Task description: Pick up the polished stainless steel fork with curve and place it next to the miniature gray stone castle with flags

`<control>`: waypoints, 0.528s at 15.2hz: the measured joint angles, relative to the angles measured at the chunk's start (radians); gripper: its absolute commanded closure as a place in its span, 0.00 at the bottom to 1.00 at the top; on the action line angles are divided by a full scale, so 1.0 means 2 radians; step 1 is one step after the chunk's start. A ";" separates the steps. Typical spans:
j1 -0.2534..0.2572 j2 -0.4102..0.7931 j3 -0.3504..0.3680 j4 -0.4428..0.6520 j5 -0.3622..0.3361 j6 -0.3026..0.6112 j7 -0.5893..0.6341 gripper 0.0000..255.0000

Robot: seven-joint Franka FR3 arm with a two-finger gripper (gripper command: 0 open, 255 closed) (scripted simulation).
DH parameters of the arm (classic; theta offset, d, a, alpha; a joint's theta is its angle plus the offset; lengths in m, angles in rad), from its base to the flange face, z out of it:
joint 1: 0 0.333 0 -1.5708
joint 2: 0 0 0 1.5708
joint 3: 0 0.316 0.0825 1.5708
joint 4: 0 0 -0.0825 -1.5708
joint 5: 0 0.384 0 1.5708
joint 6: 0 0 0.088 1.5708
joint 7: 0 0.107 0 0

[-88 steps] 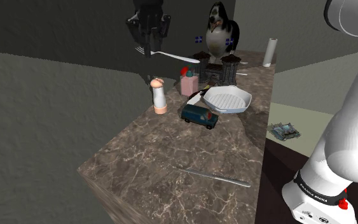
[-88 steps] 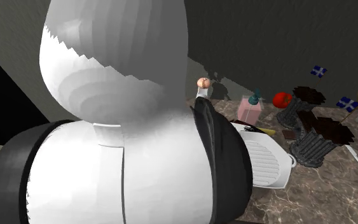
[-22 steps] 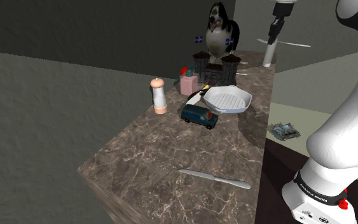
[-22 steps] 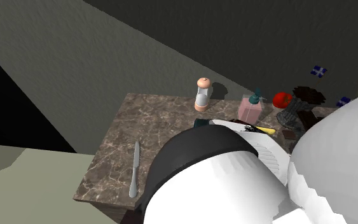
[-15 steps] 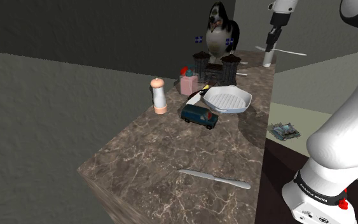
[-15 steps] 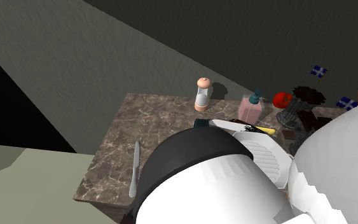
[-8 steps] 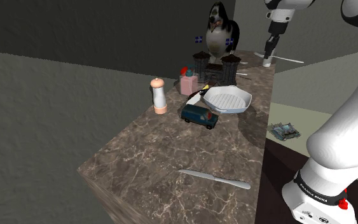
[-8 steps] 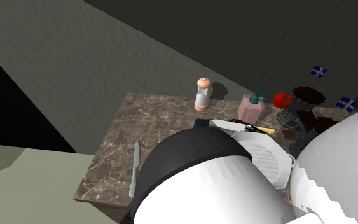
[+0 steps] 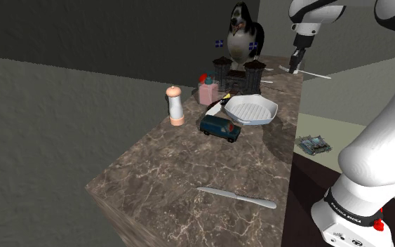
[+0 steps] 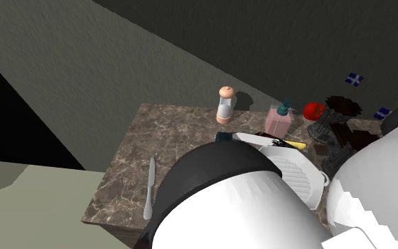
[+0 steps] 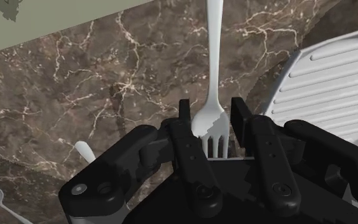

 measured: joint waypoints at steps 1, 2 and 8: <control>0.000 -0.001 0.000 -0.008 0.000 0.007 0.000 1.00; 0.001 0.000 0.001 -0.013 0.000 0.014 0.000 1.00; -0.001 0.009 0.000 -0.043 0.005 0.051 -0.007 1.00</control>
